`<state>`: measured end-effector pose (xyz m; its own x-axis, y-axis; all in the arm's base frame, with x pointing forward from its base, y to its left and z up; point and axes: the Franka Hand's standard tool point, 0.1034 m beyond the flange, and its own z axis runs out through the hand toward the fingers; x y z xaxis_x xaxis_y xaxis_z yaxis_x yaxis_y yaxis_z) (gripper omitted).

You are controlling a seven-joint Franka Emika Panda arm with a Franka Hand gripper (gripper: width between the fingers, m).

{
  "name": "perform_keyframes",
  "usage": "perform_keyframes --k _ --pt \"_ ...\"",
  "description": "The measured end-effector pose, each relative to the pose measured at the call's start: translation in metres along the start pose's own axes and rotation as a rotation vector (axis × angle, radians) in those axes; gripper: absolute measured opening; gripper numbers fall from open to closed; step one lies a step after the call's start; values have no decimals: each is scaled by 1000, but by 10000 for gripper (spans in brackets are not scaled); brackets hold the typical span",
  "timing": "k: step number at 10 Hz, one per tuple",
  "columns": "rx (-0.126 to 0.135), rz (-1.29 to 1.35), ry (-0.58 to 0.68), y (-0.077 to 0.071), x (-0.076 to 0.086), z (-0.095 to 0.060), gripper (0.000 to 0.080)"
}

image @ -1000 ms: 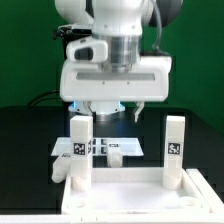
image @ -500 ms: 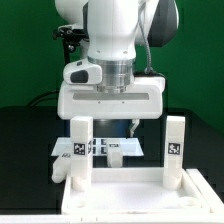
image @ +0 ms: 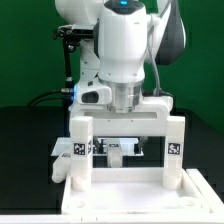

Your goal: Assemble desk

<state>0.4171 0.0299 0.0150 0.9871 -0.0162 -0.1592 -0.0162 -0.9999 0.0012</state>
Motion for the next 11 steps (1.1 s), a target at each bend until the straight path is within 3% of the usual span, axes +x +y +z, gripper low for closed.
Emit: perform_keyframes --k 3,5,6,7,9,11 --pt "-2 -3 -11 -3 -2 6 649" --pt "-2 -3 -11 -3 -2 6 377" --pt "-2 -3 -10 -3 -2 6 283" --pt "-4 -19 -16 -2 -3 5 283" --pt "16 -113 -35 7 -10 -32 284" --pt "38 -375 -10 37 -20 -69 284"
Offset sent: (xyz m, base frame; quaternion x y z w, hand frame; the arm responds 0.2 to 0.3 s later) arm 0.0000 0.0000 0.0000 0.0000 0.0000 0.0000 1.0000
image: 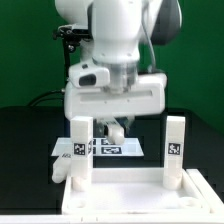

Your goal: Assemble desk

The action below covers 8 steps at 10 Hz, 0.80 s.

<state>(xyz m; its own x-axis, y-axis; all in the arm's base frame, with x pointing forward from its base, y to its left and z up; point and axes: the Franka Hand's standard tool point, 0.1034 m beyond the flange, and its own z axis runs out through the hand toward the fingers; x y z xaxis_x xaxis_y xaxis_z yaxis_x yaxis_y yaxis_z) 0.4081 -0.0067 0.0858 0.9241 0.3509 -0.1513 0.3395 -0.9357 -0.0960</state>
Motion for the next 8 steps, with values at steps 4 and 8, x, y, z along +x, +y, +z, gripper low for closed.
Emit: perform_keyframes --k 4,8 --pt "-5 -362 -2 8 -6 5 284" --pt "7 -1059 5 54 -30 7 284"
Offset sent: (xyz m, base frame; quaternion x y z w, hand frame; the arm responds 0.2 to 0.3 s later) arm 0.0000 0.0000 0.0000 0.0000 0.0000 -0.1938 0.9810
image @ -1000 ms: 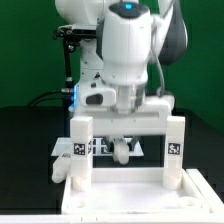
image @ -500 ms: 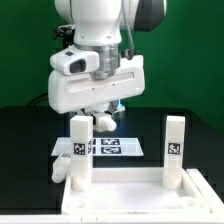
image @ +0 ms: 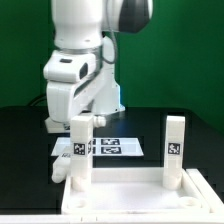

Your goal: Assemble desk

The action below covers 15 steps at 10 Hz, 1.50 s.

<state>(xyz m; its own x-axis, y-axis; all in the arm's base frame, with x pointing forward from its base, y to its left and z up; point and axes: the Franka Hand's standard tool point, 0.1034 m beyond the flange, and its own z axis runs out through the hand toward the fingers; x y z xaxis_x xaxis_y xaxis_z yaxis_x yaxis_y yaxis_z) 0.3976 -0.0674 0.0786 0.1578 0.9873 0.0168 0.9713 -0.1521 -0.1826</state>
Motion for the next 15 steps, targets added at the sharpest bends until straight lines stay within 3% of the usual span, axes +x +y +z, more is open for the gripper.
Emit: perform_keyframes --k 4,6,15 --pt "9 -273 -10 -2 -11 2 284" --pt "22 -612 14 1 -38 8 284" --pt "25 -660 19 1 -40 8 284"
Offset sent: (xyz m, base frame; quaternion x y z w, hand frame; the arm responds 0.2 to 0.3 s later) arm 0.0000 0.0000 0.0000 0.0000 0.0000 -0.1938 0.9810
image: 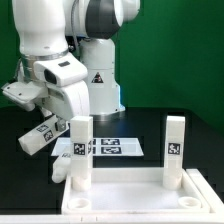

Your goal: Assemble desk

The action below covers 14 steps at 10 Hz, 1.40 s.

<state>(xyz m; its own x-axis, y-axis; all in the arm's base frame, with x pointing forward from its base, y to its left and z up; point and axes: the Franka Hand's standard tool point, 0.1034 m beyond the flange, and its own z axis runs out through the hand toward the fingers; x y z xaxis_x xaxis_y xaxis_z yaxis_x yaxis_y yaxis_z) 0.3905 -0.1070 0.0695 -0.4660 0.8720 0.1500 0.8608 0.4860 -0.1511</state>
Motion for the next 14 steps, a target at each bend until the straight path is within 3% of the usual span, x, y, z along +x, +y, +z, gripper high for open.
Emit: perform_keyframes --k 2,3,5,8,9,10,12,13,14 --pt "0 0 0 0 0 0 284" --pt "17 -300 24 -6 -4 3 284" --pt "31 -366 27 -15 -29 7 284" --pt "74 -532 21 -26 -62 11 284" --pt "115 -606 22 -30 -64 19 284" --pt "133 -617 25 -31 -63 23 284" --pt "136 -595 21 -34 -66 22 284" --pt "139 -588 20 -35 -66 22 357" --pt "138 -573 19 -36 -67 22 542"
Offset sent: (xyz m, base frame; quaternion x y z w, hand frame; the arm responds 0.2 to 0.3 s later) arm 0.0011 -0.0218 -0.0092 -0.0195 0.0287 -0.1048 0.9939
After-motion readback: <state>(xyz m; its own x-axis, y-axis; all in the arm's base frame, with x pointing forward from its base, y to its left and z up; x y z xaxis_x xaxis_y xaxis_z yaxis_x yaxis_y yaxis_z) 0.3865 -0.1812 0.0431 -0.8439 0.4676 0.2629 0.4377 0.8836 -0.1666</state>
